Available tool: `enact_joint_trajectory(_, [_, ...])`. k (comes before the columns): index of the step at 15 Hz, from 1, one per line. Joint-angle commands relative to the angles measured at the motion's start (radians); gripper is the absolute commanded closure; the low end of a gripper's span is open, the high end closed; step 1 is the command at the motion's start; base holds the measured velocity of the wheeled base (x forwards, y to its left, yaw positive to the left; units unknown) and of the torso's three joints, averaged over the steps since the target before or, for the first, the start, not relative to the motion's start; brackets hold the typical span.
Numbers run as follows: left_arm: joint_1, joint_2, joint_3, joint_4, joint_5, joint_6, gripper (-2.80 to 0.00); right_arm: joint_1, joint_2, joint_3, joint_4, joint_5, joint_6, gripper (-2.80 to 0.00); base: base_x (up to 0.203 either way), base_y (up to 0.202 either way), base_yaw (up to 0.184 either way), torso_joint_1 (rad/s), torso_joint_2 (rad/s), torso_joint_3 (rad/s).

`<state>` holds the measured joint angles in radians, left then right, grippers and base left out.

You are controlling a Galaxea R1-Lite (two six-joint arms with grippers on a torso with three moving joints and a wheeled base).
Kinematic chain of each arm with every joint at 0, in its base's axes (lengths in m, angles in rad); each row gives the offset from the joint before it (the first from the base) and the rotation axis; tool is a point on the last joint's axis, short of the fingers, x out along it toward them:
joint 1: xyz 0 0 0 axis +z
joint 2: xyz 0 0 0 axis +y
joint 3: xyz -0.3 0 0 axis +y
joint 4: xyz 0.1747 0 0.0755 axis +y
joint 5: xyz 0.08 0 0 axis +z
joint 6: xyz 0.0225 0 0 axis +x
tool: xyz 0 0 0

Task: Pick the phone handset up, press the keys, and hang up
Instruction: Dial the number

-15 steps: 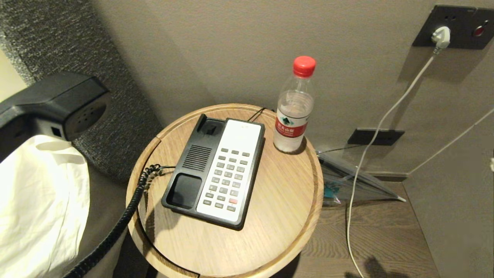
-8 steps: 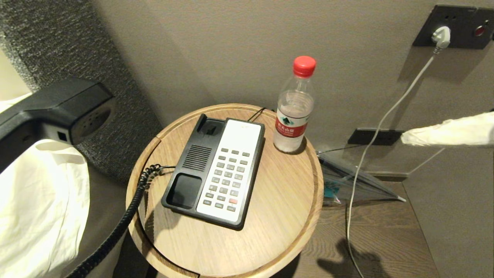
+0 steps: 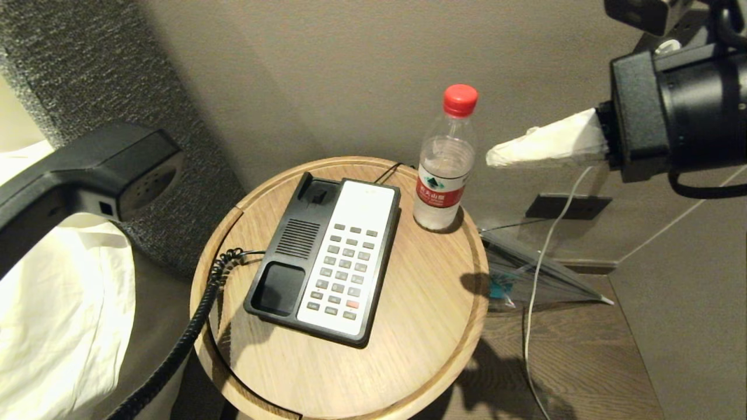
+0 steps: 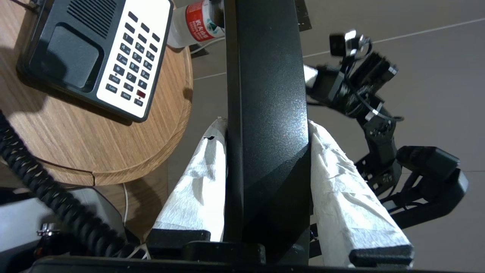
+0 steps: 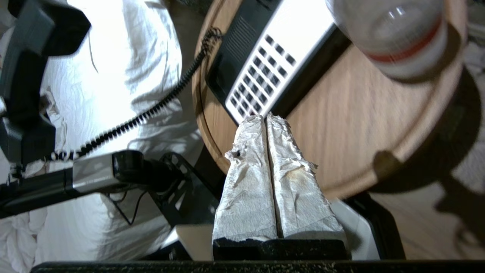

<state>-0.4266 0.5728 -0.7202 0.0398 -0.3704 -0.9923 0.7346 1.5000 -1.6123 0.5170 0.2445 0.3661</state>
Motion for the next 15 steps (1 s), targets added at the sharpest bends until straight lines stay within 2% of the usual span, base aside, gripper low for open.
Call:
enact_joint_trajectory(1, [0.0,0.001,0.005,0.0,-0.002,-0.005,0.0,0.059,0.078,-0.035,0.003,-0.029,0.007,0.0,0.0,0.0,0.0,0.0,0.0,0.0])
enact_joint_trajectory(4, [0.0,-0.001,0.008,0.0,-0.002,-0.008,0.0,0.093,0.106,-0.039,-0.004,-0.049,0.008,0.0,0.0,0.0,0.0,0.0,0.0,0.0])
enact_joint_trajectory(6, [0.0,0.001,0.01,0.0,-0.002,-0.011,0.0,0.108,0.13,-0.047,-0.012,-0.089,0.004,0.0,0.0,0.0,0.0,0.0,0.0,0.0])
enact_joint_trajectory(8, [0.0,0.0,0.019,-0.005,-0.002,-0.011,0.0,0.121,0.173,-0.063,-0.042,-0.178,-0.009,0.0,0.0,0.0,0.0,0.0,0.0,0.0])
enact_joint_trajectory(11, [0.0,0.0,0.024,-0.015,-0.004,-0.011,0.0,0.125,0.2,-0.055,-0.045,-0.254,-0.061,0.0,0.0,0.0,0.0,0.0,0.0,0.0])
enact_joint_trajectory(15, [0.0,-0.004,0.024,-0.017,-0.004,-0.011,0.0,0.144,0.233,-0.046,-0.038,-0.302,-0.084,0.0,0.0,0.0,0.0,0.0,0.0,0.0])
